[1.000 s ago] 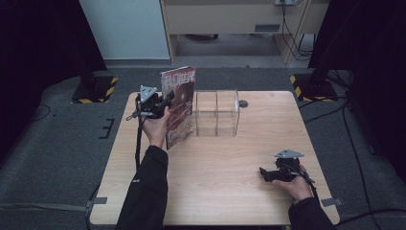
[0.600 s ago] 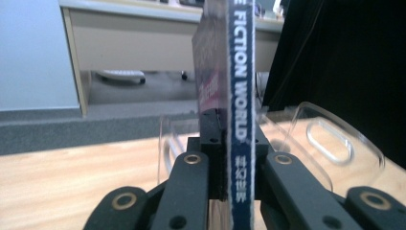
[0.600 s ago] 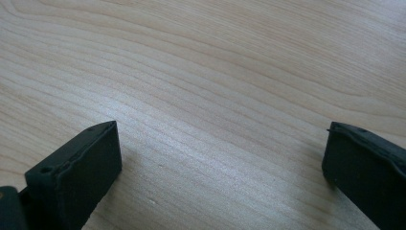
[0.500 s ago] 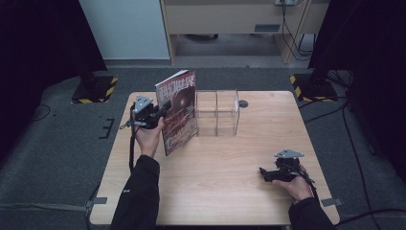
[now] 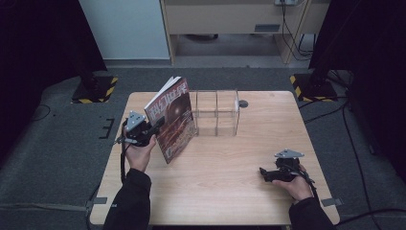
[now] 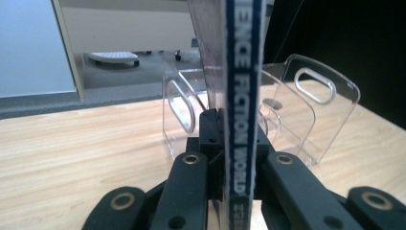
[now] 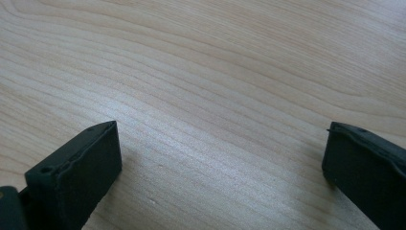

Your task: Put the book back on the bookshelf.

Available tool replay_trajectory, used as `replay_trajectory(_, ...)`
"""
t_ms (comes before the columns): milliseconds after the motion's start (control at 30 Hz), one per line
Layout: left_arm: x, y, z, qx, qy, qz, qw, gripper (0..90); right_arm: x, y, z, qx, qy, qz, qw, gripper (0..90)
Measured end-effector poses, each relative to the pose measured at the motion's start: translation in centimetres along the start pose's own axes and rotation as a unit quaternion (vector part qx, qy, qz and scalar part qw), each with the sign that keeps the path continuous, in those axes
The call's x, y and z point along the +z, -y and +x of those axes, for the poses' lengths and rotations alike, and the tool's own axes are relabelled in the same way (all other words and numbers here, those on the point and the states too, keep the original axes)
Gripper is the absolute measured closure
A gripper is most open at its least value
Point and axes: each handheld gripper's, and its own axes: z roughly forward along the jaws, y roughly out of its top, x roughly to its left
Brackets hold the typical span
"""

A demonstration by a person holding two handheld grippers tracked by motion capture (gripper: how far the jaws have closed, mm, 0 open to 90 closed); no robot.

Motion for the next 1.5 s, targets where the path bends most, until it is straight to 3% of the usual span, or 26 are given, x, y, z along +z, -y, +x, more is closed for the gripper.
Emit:
replay_trajectory(200, -1.1, 0.9, -0.2, 0.016, 0.007, 0.014, 0.9998, 82.2, 0.0, 0.0, 0.0, -0.001, 0.0, 0.0, 1.0, 0.3)
replay_trajectory(633, -0.2, -0.6, 0.5, 0.001, 0.012, 0.014, 0.9998, 74.0, 0.0, 0.0, 0.0, -0.001, 0.0, -0.001, 1.0, 0.3)
replay_trajectory(900, 0.5, -1.6, 0.6, -0.019, 0.019, 0.024, 0.9994, 82.7, 0.0, 0.0, 0.0, 0.0, 0.0, 0.0, 1.0, 0.3)
replay_trajectory(1100, 0.9, -2.0, -1.1, -0.005, -0.01, -0.009, 0.9999, 83.5, 0.0, 0.0, 0.0, 0.0, 0.0, 0.0, 1.0, 0.3)
replay_trajectory(1267, 1.9, -2.6, -1.6, -0.002, -0.032, -0.022, 0.9992, 83.6, 0.0, 0.0, 0.0, 0.0, 0.0, 0.0, 1.0, 0.3)
replay_trajectory(1500, 5.1, -2.7, -1.6, -0.02, -0.055, -0.044, 0.9973, 83.6, 0.0, 0.0, 0.0, -0.002, 0.0, -0.001, 1.0, 0.3)
